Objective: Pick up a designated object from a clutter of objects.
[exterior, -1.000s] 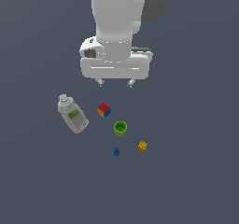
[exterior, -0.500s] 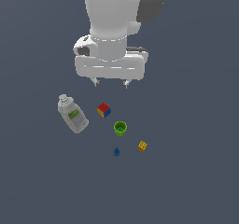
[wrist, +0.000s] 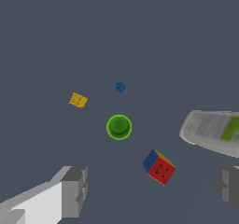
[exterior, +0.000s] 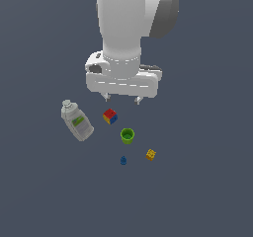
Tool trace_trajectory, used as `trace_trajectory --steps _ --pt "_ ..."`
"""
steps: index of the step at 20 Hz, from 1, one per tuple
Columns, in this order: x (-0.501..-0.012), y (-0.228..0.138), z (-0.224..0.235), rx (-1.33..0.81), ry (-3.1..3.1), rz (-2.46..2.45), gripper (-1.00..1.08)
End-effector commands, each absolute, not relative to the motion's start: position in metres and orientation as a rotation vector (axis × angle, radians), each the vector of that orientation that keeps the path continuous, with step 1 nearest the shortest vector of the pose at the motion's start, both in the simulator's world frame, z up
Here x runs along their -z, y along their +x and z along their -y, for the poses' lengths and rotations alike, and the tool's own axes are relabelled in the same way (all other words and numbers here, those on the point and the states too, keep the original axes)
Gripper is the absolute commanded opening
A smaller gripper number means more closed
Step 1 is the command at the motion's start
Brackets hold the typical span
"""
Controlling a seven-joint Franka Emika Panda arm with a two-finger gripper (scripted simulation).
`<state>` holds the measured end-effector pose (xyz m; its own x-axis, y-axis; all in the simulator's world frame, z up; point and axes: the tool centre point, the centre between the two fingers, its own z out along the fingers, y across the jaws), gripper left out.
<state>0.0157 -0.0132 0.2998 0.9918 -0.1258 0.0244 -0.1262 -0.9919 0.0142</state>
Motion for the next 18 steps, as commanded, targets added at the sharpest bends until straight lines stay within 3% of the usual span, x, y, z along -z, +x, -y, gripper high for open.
trace_trajectory --steps 1,18 --pt "-0.287 0.025 0.006 -0.034 3.117 0.24 1.0" --pt "-0.141 0.089 -0.075 -0.012 3.065 0.672 1.0"
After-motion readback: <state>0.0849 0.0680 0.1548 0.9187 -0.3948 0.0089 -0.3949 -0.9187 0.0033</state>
